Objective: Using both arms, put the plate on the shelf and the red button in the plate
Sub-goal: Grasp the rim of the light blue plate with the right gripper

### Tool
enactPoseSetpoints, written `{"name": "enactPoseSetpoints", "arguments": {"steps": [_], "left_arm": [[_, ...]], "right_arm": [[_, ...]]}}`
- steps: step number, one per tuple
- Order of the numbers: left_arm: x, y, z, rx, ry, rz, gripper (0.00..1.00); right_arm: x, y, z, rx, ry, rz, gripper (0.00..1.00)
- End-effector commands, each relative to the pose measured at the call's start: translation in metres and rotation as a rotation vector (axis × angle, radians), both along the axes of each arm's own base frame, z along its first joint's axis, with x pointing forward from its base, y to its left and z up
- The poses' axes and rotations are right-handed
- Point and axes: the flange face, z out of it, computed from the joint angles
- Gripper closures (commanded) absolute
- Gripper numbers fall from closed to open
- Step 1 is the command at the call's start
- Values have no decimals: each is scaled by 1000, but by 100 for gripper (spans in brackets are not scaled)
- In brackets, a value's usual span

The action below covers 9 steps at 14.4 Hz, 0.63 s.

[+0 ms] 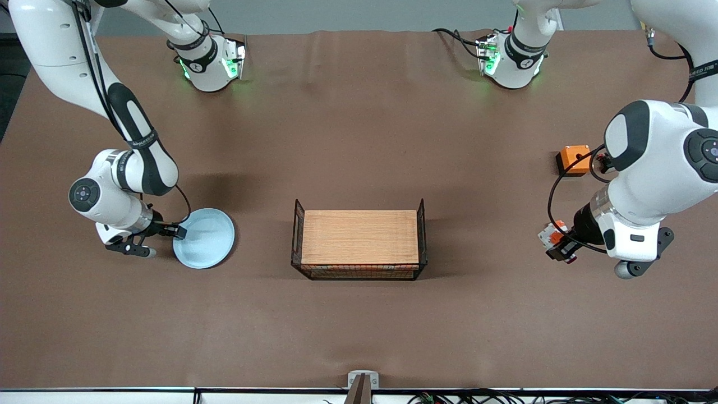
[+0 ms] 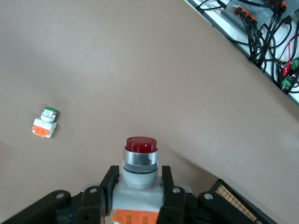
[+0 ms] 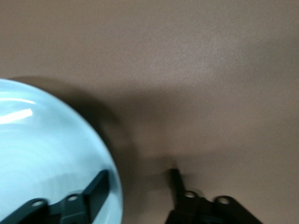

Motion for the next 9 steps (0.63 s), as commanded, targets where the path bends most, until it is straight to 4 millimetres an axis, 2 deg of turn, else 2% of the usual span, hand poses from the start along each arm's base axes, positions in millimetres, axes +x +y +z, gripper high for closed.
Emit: {"name": "enactPoseSetpoints", "arguments": {"steps": [1,3,7,8,9], "left_arm": [[3,-1,5,-19,8,13,71],[3,2,6,-19,6,18,71],[5,6,16,-23,-10,25,71],[6,8,17,-23,-13,28,71],[6,8,15,-22,-12,28,70]], "right_arm": [[2,2,2,15,36,-18,77],[3,2,4,15,31,-18,96],[6,0,13,13,18,-41,100],[7,-1,18,12,9,-69,100],[11,1,32,12,-9,-76,100]]}}
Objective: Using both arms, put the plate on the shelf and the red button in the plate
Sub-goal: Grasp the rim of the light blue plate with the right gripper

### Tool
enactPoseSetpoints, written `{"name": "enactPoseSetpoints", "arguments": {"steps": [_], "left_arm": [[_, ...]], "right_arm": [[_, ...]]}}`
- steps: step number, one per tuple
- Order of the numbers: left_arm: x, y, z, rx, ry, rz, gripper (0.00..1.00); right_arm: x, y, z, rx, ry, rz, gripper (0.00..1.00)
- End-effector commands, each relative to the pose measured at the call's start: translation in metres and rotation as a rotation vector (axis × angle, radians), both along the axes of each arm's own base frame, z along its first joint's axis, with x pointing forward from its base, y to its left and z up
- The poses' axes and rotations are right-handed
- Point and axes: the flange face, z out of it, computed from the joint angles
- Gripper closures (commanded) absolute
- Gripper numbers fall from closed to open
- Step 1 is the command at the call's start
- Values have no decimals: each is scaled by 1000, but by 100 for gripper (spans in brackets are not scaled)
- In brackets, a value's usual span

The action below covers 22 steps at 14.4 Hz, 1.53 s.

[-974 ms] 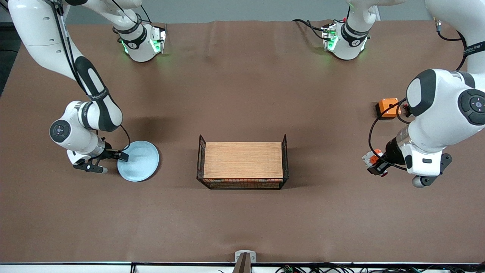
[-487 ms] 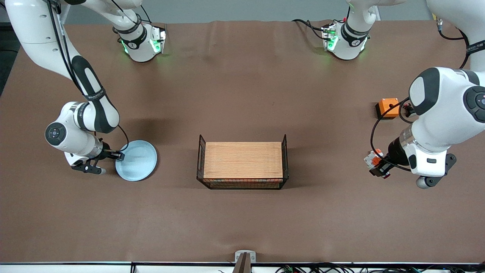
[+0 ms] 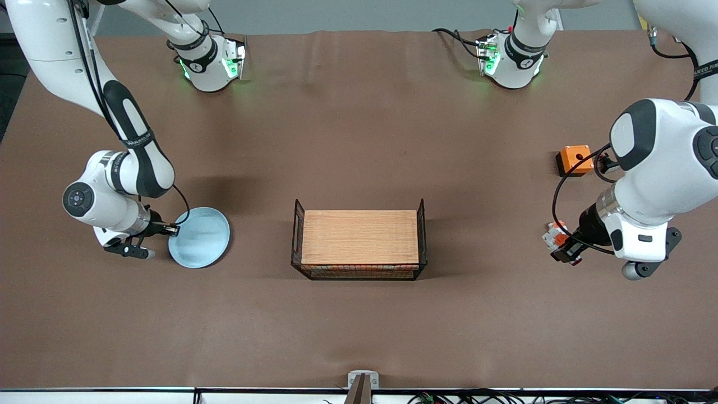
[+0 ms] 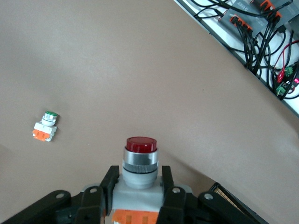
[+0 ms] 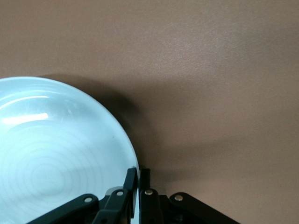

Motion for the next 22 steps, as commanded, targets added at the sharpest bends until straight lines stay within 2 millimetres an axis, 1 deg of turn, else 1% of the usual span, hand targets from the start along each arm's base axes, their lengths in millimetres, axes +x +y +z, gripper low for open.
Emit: {"name": "enactPoseSetpoints", "arguments": {"steps": [1,2,4,6,8,10,11,12,14,15,17,19,22], "left_arm": [[3,0,7,-20,4,16,71],[3,0,7,-20,4,16,71],[3,-1,8,-22,3,15,71],[3,1,9,-22,3,23,71],[2,1,11,-28,2,33,70],[0,0,10,-45,21,42,70],[0,-1,10,-46,26,43,70],[0,-2,10,-47,24,42,70],[0,-2,11,-47,23,41,70],[0,-1,12,-42,20,39,70],[0,-2,13,-33,16,22,70],[0,-4,13,-38,17,22,70],[0,-1,14,-41,17,35,70]], "right_arm": [[8,1,29,3,-18,-41,100],[12,1,39,10,16,-45,100],[30,10,73,22,82,-37,100],[42,13,120,28,145,-75,100],[49,23,166,30,192,-82,100],[48,33,214,22,236,-140,100],[44,42,239,16,246,-196,100],[37,56,260,14,247,-241,100],[20,94,299,-1,237,-336,100],[12,110,313,-3,240,-388,100],[-8,149,346,-1,238,-487,100],[-25,191,370,-18,221,-560,100],[-42,257,401,-6,192,-730,100]]}}
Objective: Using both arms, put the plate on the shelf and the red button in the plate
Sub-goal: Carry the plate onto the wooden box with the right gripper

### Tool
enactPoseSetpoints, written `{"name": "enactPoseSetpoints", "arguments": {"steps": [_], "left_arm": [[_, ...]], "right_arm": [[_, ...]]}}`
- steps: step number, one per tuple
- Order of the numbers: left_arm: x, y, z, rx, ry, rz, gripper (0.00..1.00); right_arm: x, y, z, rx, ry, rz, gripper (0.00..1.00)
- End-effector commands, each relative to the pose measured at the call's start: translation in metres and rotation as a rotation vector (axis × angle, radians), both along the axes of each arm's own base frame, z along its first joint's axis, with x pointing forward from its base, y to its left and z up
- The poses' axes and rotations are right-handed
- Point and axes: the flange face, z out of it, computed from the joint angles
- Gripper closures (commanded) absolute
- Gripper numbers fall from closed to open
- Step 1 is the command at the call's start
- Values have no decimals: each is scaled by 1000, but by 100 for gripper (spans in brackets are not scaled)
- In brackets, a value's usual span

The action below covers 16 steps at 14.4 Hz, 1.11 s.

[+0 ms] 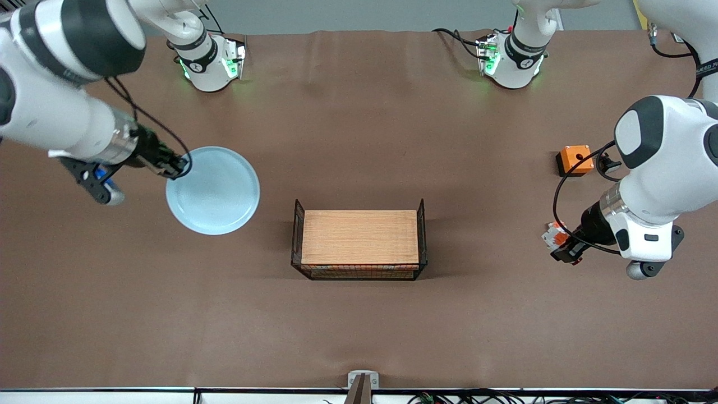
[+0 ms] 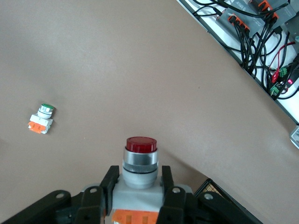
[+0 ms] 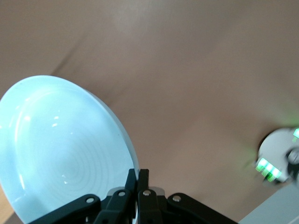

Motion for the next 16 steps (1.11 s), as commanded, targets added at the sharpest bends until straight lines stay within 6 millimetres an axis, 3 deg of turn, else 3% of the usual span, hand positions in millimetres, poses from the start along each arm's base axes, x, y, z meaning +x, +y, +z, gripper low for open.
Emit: {"name": "enactPoseSetpoints", "arguments": {"steps": [1,4,7,12,16], "left_arm": [[0,1,8,-13,6,10,70],[0,0,9,-13,4,10,71],[-1,-1,9,-17,6,27,71],[-7,-7,21,-34,21,149,71],[-11,-39,42,-93,33,324,71]], "right_arm": [[-18,59,27,-14,-22,-154,100],[-37,131,28,-28,-62,-305,100],[-43,189,6,-27,-83,-488,100],[-53,255,-29,-21,-115,-672,100],[-48,302,-62,-69,-167,-734,100]]}}
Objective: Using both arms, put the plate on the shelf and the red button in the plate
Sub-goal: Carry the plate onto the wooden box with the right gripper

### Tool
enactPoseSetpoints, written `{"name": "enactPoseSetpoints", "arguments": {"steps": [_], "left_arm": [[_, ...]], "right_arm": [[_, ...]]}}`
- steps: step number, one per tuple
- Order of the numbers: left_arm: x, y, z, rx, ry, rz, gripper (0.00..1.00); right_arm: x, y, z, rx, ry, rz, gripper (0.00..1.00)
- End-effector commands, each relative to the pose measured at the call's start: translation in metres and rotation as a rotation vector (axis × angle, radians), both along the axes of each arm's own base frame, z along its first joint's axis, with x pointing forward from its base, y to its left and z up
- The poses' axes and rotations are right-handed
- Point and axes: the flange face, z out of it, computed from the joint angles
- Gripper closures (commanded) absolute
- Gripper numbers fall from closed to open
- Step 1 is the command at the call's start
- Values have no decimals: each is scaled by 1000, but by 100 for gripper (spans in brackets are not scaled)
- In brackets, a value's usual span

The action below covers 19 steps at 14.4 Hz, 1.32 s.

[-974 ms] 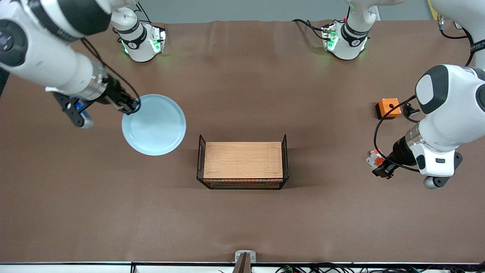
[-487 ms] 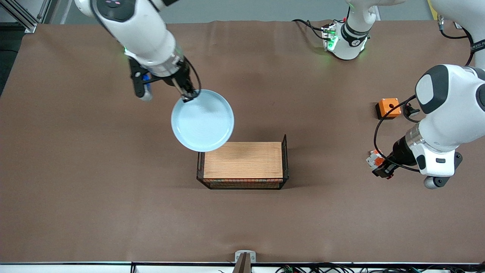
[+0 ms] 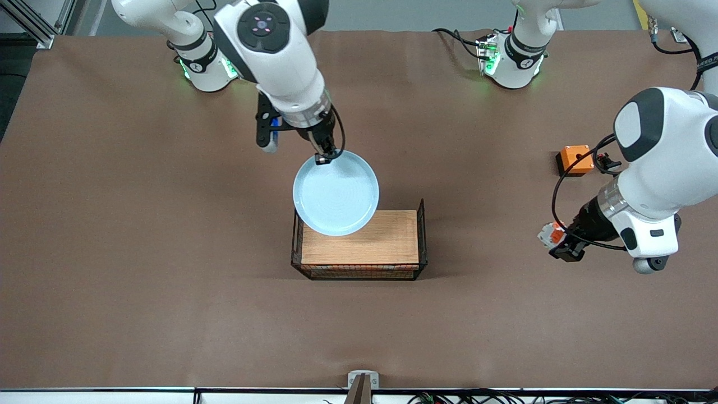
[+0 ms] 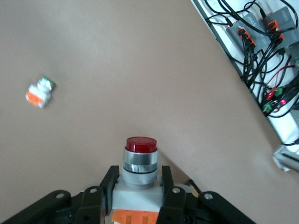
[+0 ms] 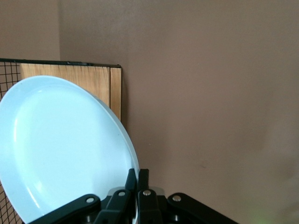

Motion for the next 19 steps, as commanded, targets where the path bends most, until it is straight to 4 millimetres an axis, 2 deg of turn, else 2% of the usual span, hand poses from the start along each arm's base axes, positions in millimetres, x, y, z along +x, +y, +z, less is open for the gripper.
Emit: {"name": "enactPoseSetpoints", "arguments": {"steps": [1,3,4,7,12,16,19], "left_arm": [[-7,-23,25,-56,19,161,71],[-11,-44,36,-96,31,282,71],[-13,-55,36,-113,47,348,71],[-25,-95,40,-148,74,451,71],[-47,-172,52,-193,94,550,71],[-62,-220,37,-202,143,625,70],[-62,-240,22,-203,169,640,70]], "right_arm": [[13,36,-19,-41,-41,-59,100],[20,49,-37,-49,-50,-83,100],[20,55,-43,-40,-64,-91,100],[26,58,-63,-65,-81,-107,100],[26,65,-84,-89,-97,-153,100],[19,74,-95,-109,-113,-141,100],[14,79,-104,-109,-121,-148,100]]}}
